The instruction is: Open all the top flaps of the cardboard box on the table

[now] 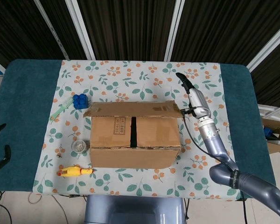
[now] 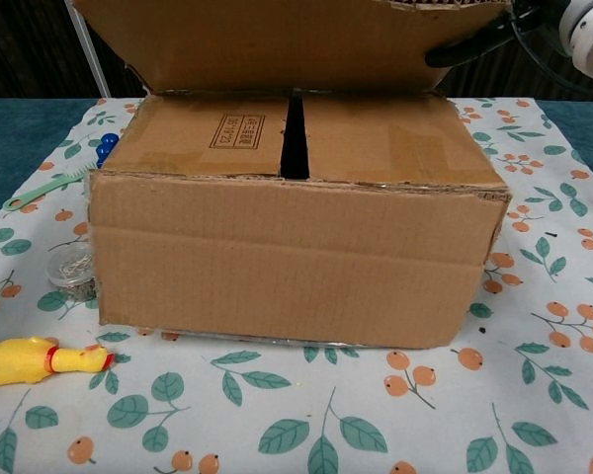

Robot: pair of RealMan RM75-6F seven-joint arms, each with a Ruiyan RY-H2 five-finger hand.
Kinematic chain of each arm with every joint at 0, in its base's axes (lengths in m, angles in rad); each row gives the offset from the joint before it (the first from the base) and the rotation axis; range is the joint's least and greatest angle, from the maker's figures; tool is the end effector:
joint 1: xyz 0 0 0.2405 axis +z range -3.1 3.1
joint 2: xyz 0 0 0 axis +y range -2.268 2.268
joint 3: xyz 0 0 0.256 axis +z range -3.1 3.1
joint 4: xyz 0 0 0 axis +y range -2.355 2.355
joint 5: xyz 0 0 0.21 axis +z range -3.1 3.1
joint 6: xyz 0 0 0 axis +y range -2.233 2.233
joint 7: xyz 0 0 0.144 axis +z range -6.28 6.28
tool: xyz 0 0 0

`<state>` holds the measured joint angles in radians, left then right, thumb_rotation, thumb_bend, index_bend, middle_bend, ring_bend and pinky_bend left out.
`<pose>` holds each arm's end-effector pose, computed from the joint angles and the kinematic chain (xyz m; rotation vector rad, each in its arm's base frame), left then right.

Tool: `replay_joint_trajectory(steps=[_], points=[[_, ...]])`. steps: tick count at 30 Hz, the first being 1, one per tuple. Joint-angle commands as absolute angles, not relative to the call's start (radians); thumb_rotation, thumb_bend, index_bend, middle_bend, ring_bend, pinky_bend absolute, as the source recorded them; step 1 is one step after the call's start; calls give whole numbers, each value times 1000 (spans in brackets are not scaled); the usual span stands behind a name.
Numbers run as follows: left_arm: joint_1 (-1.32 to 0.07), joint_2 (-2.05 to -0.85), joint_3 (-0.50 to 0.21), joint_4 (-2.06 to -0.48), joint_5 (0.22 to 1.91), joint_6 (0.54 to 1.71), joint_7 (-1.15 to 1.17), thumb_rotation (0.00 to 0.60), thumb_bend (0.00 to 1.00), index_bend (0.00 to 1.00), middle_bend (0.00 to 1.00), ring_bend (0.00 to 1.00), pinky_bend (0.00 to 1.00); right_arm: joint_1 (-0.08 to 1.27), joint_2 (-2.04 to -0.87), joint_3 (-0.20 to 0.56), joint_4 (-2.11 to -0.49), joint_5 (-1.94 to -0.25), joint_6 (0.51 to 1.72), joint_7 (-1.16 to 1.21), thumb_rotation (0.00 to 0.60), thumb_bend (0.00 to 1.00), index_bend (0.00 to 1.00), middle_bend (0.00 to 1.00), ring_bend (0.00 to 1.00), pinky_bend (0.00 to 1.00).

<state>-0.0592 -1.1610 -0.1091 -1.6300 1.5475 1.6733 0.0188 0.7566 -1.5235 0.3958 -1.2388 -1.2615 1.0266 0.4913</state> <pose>-0.2881 0.1810 0.1756 -1.2483 -0.7476 -1.0906 -0.1434 -0.4204 0.0672 1.3700 -1.3060 1.6110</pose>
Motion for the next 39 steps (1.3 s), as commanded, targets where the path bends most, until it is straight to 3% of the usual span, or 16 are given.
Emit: replay_joint_trajectory(steps=[1, 15, 27, 39], points=[[-59, -1161, -113, -1628, 1541, 1673, 19, 600, 526, 163, 78, 0, 0, 778, -1539, 413, -1214, -1244, 1011, 491, 600, 53, 0, 77, 107, 192], [-61, -1159, -120, -1621, 1527, 1661, 20, 600, 525, 164, 78, 0, 0, 862, -1606, 492, -1098, -1153, 983, 466, 600, 48, 0, 77, 107, 192], [-61, -1159, -130, -1622, 1509, 1659, 19, 600, 526, 165, 78, 0, 0, 901, -1599, 540, -1068, -1058, 919, 431, 600, 48, 0, 77, 107, 192], [-62, -1159, -134, -1620, 1501, 1654, 16, 600, 526, 165, 78, 0, 0, 942, -1655, 510, -993, -950, 891, 206, 600, 47, 0, 77, 107, 192]])
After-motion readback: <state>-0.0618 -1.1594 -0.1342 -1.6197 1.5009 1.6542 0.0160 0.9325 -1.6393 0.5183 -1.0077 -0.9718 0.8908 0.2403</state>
